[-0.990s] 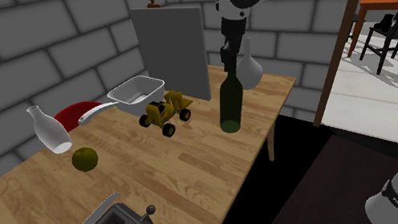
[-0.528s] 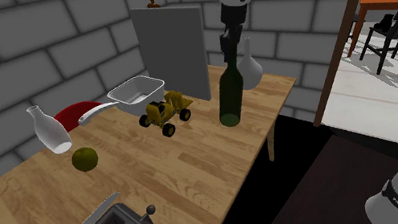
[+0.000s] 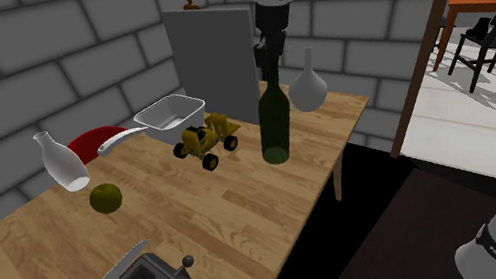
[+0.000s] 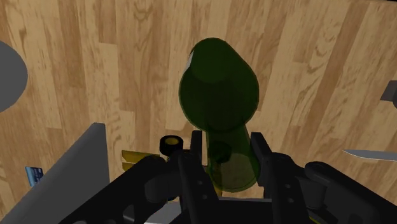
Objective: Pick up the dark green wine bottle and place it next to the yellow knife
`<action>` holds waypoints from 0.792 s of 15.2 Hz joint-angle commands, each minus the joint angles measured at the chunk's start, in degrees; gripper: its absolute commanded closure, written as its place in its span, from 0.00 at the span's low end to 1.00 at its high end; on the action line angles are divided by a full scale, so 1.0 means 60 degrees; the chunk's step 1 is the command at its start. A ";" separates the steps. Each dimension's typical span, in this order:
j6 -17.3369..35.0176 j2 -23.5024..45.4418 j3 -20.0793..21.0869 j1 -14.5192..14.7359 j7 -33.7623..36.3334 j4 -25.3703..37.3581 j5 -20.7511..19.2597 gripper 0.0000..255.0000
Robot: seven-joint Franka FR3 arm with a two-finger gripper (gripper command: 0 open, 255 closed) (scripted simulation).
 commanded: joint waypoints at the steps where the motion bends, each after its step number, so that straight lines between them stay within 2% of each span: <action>1: -0.0014 0.0060 0.0252 0.0226 0.0507 0.0090 -0.0052 1.00; 12: -0.0340 0.1460 0.1416 0.1443 0.2972 0.1820 -0.0511 1.00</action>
